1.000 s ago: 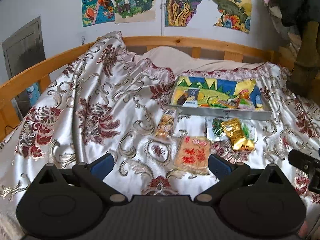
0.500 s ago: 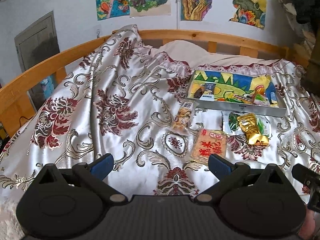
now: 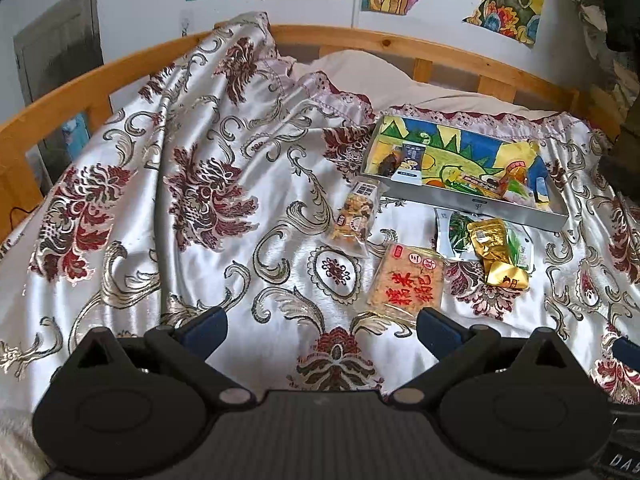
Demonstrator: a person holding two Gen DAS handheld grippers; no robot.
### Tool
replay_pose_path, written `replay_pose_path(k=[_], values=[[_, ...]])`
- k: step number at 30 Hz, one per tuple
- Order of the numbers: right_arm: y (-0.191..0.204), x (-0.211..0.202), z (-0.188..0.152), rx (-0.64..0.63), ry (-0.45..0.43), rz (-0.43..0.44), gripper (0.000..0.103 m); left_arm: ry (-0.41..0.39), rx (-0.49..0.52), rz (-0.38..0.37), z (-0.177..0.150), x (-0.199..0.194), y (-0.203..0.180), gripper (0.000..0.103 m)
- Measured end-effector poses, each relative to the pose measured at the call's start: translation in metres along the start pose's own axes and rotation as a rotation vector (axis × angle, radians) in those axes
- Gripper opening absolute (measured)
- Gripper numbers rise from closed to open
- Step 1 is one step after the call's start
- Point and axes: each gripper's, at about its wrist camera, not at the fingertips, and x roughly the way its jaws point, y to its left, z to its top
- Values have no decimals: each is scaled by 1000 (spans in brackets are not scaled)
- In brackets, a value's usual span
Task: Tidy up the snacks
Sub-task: 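Grasp nut bar pack with left tool while right tool grasps rice-cake bag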
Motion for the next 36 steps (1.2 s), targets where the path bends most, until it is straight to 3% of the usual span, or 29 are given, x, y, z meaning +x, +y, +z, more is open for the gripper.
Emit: replay_pose_path(k=[5,16,27,36], values=[[7,17,6,-8,4,14,102,12,5,-18,18,12,4,102],[31,71,20,-65,28,-6,102,-15,154,-11,60,53,-9,102],[48,131,25,-63,56,-19,102,22,209,-34,74,123,-5,102],[63,172,8,-59,86,-11,102,33,226,-104,81,163,-6,102]])
